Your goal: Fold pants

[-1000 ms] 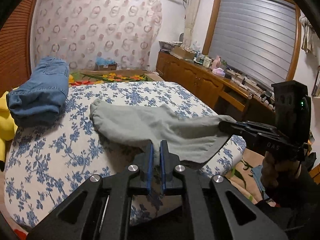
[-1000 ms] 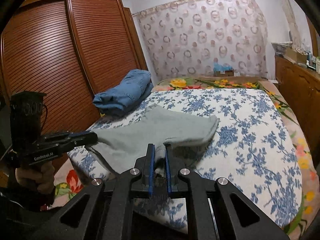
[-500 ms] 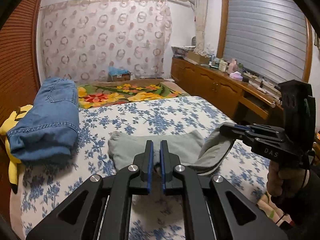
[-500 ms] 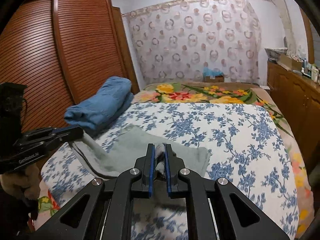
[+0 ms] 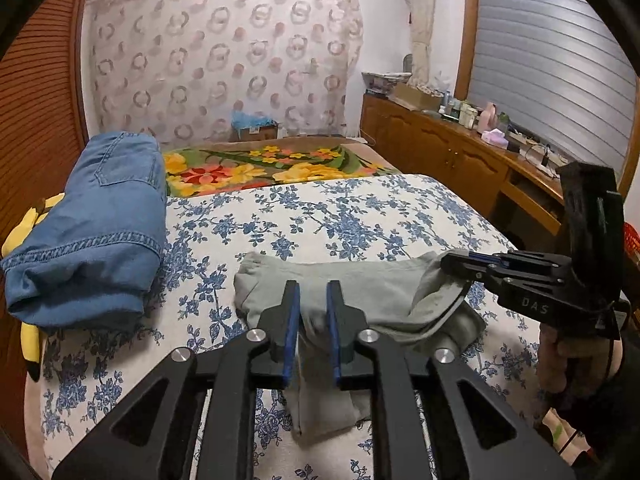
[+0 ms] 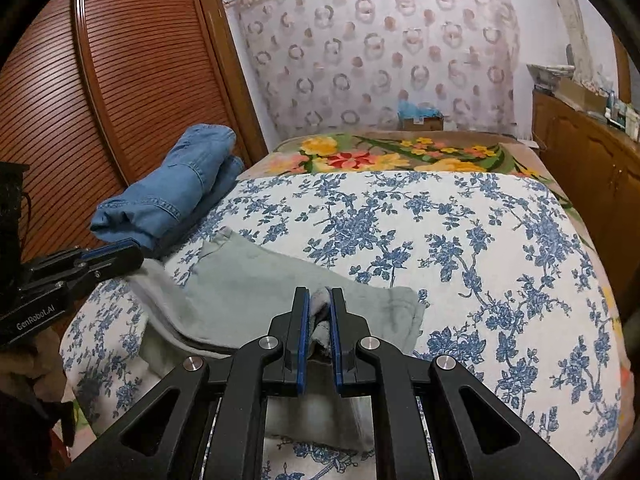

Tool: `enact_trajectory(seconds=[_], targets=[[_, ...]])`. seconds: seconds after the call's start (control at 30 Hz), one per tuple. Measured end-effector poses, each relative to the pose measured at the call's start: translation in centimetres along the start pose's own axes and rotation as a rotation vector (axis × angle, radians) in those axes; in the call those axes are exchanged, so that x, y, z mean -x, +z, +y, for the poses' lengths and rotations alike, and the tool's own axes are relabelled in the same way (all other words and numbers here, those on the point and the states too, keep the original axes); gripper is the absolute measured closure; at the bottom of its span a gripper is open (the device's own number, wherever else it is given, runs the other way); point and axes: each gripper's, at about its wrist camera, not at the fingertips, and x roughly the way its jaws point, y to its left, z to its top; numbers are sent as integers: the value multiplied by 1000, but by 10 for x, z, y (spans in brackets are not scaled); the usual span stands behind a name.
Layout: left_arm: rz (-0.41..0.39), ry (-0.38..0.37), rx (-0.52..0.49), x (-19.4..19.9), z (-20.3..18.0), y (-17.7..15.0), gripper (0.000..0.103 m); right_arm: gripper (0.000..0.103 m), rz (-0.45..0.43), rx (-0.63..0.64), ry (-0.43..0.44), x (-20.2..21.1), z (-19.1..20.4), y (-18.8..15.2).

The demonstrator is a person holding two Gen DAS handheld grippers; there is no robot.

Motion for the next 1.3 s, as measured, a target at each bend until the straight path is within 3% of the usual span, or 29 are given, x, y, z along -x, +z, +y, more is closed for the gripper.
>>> enact_trajectory(seconds=[0.03, 0.1, 0.17, 0.23, 0.33, 0.43, 0.97, 1.3], targets=[[0, 5, 9, 0, 2, 0, 78, 93, -1, 0, 0, -1, -1, 1], [-1, 8, 20, 1, 4, -1, 57, 93, 10, 9, -6, -3, -2, 1], [-13, -2, 27, 4, 5, 0, 52, 90, 17, 27, -28, -5, -2, 3], [-13, 2, 24, 5, 4, -1, 52, 86, 8, 45, -50, -2, -1, 4], [-4, 9, 18, 2, 4, -7, 52, 70, 1, 47, -69, 3, -2, 5], [22, 12, 16, -4, 4, -14, 52, 67, -8, 25, -66, 8, -8, 5], [133, 28, -6, -23, 3, -58, 52, 68, 104, 82, -18, 31, -16, -49], [143, 32, -11, -28, 4, -63, 52, 86, 163, 102, 2, 22, -13, -49]])
